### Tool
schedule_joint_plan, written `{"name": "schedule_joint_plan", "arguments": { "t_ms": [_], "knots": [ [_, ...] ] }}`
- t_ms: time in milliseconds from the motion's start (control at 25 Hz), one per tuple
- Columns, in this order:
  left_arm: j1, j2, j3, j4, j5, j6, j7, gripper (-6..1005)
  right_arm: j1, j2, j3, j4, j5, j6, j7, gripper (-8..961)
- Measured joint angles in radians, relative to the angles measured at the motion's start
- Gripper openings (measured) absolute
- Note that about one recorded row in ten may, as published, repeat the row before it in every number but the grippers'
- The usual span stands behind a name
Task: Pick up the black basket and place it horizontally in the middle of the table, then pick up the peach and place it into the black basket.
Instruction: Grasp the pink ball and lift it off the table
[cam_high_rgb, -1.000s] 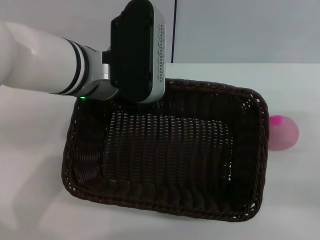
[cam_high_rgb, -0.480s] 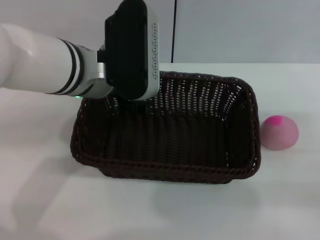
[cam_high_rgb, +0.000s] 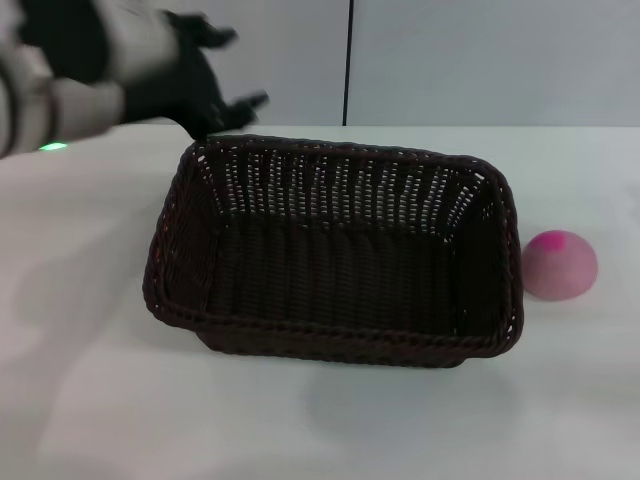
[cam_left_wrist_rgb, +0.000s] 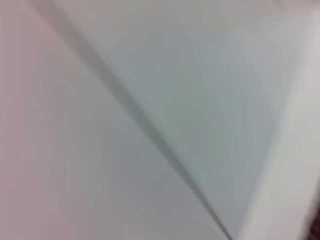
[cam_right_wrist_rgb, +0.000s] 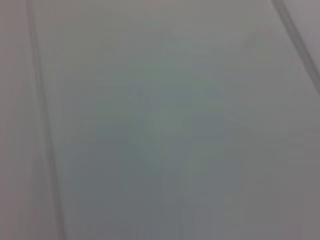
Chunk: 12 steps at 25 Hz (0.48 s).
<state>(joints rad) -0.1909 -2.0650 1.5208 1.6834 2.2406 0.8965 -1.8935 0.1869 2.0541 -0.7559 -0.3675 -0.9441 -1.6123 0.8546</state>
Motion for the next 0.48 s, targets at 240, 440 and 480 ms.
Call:
{"name": "schedule_joint_plan", "arguments": {
  "t_ms": [240,440,480],
  "knots": [
    [0.128,0.000,-0.123,-0.130,-0.522,-0.089,0.216,675,-0.068,-0.002,0.057,-0.339,-0.290,0.047,0.290,795],
    [0.159,0.001,-0.272,-0.417,-1.062,0.125,0.495,675,-0.062,0.002,0.161,-0.740,-0.704,0.022,0.773,794],
    [0.139,0.002,-0.343,-0.576,-1.178,0.267,0.582,675,-0.042,0.000,0.168,-0.885,-0.862,-0.019,0.946,795]
  ]
}}
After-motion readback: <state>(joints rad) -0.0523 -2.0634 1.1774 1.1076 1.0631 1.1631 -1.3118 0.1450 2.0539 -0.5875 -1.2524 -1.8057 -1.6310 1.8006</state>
